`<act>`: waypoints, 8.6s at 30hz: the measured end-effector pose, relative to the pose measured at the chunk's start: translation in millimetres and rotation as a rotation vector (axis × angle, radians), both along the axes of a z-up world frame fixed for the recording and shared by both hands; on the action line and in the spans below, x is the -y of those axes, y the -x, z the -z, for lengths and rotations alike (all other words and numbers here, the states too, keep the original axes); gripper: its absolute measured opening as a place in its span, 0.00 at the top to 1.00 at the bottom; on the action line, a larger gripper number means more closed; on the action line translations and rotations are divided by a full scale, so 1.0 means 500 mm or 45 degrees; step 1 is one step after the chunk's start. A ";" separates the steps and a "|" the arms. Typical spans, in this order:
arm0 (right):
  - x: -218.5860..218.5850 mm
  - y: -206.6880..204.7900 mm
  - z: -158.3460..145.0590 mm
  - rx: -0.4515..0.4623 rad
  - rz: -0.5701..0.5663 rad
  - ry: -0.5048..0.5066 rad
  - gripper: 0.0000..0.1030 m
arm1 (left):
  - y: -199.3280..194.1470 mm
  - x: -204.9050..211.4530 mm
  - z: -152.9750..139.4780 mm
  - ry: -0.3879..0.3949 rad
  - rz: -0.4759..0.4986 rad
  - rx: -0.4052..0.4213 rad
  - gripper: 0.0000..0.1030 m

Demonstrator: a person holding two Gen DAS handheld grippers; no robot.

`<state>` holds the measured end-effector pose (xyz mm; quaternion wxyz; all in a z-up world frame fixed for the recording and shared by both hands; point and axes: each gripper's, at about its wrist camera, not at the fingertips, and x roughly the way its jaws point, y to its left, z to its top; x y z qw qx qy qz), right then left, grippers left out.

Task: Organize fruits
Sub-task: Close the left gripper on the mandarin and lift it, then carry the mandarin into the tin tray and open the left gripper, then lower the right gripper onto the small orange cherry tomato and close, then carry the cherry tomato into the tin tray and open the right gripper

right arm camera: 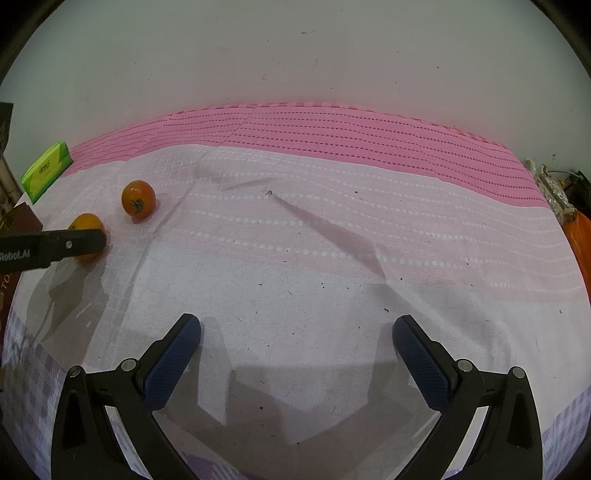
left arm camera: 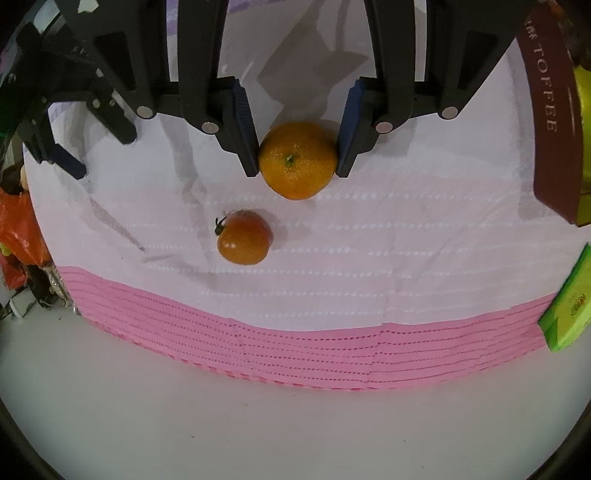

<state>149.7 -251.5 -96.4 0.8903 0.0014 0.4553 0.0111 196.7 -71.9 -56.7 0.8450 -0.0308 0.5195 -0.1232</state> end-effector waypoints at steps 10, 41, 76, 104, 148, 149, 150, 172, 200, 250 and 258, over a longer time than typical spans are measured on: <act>0.000 0.000 0.000 0.000 0.001 0.000 0.00 | 0.051 -0.020 -0.024 -0.039 -0.030 0.023 0.64; 0.001 -0.002 -0.001 0.000 0.006 -0.001 0.00 | 0.210 -0.104 -0.123 -0.043 -0.074 0.088 0.64; 0.002 -0.003 -0.003 -0.001 0.011 -0.002 0.00 | 0.253 -0.400 -0.174 -0.066 -0.446 0.051 0.64; 0.004 -0.004 -0.004 -0.001 0.015 -0.002 0.00 | 0.273 -0.483 -0.077 -0.060 -0.488 -0.124 0.64; -0.004 -0.008 -0.012 -0.045 0.094 -0.008 0.00 | 0.287 -0.467 -0.080 -0.072 -0.401 -0.062 0.46; -0.005 -0.008 -0.012 -0.043 0.095 -0.007 0.00 | 0.289 -0.467 -0.084 -0.072 -0.399 -0.052 0.44; -0.006 -0.005 -0.011 -0.043 0.101 -0.007 0.00 | 0.290 -0.466 -0.087 -0.071 -0.399 -0.045 0.42; -0.140 -0.012 -0.080 0.083 -0.030 0.061 0.01 | 0.324 -0.540 -0.156 -0.155 -0.585 0.188 0.29; -0.262 -0.174 -0.043 -0.037 -0.226 -0.004 0.54 | 0.313 -0.555 -0.124 -0.132 -0.608 0.099 0.15; -0.396 0.027 -0.183 0.100 -0.469 -0.139 0.68 | 0.331 -0.581 -0.140 -0.115 -0.696 0.062 0.08; -0.519 0.098 -0.209 0.086 -0.673 -0.192 0.68 | 0.366 -0.631 -0.172 -0.091 -0.755 0.065 0.08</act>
